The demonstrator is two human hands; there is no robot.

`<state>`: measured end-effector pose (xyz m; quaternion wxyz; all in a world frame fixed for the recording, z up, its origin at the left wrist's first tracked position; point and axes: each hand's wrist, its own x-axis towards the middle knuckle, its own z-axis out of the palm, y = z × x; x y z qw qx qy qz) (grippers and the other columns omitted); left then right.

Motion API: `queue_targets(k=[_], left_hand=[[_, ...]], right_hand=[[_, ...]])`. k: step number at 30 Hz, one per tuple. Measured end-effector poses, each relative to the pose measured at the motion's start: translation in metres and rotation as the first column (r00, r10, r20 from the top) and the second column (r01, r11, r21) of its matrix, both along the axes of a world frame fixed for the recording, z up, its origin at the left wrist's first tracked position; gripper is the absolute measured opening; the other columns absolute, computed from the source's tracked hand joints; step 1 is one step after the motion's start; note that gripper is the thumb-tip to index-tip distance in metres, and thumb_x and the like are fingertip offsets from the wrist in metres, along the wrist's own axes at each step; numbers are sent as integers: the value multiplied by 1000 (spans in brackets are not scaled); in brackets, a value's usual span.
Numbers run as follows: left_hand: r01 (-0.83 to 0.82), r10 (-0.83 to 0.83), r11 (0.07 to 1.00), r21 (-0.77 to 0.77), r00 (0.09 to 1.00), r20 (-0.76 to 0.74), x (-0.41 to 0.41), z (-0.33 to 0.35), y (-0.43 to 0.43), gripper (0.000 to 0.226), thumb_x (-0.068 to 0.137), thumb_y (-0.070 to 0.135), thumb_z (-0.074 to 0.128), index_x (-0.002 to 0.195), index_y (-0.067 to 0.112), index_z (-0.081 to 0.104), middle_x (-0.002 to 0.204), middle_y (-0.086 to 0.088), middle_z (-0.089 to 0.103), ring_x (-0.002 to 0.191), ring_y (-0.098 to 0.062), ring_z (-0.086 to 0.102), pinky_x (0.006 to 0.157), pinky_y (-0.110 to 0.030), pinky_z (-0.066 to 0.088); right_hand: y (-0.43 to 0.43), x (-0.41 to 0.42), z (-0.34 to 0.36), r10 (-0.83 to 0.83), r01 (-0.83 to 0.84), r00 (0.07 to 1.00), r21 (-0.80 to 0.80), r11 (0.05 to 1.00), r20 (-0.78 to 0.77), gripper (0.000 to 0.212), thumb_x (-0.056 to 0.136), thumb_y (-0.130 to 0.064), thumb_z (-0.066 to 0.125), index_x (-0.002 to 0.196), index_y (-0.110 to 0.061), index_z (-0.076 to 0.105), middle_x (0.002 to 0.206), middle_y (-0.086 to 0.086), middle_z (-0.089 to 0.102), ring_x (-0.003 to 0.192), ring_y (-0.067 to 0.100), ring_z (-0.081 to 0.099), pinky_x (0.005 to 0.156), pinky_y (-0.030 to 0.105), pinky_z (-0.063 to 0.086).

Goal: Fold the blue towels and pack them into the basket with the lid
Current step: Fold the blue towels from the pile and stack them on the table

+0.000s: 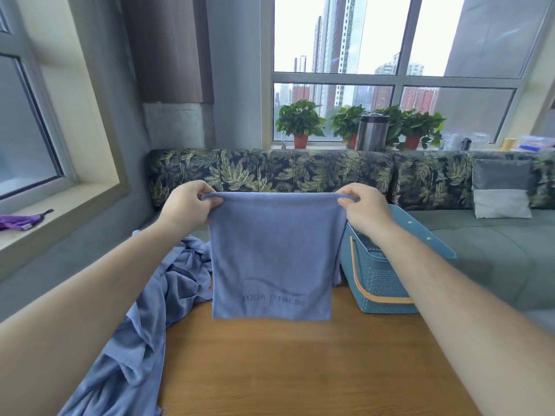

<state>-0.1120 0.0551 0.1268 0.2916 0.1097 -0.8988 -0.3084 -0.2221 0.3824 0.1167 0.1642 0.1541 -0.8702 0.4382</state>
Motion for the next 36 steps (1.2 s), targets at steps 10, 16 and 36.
queue_targets(k=[10, 16, 36], left_hand=[[65, -33, 949, 308, 994, -108, 59, -39, 15, 6, 88, 19, 74, 93, 20, 70, 82, -2, 72, 67, -8, 62, 63, -22, 48], [-77, 1, 933, 352, 977, 212, 130, -201, 45, 10, 85, 16, 70, 91, 23, 71, 81, 8, 66, 69, -10, 60, 60, -22, 43], [219, -109, 953, -211, 894, 435, 67, -291, 100, 59, 97, 51, 49, 151, 27, 42, 164, -1, 26, 154, -25, 14, 123, -46, 15]], right_hand=[[22, 51, -27, 113, -114, 993, -10, 993, -37, 25, 101, -10, 50, 95, -29, 65, 90, -10, 68, 75, 2, 69, 62, 23, 47], [54, 118, -191, 149, -156, 987, 118, 981, 67, 23, 93, -3, 63, 100, -23, 72, 93, -10, 70, 83, 6, 64, 78, 11, 44], [-30, 128, -269, 124, -263, 962, 696, 669, 244, 58, 105, -46, 30, 160, -29, 24, 170, 2, 7, 156, 27, -2, 126, 45, 4]])
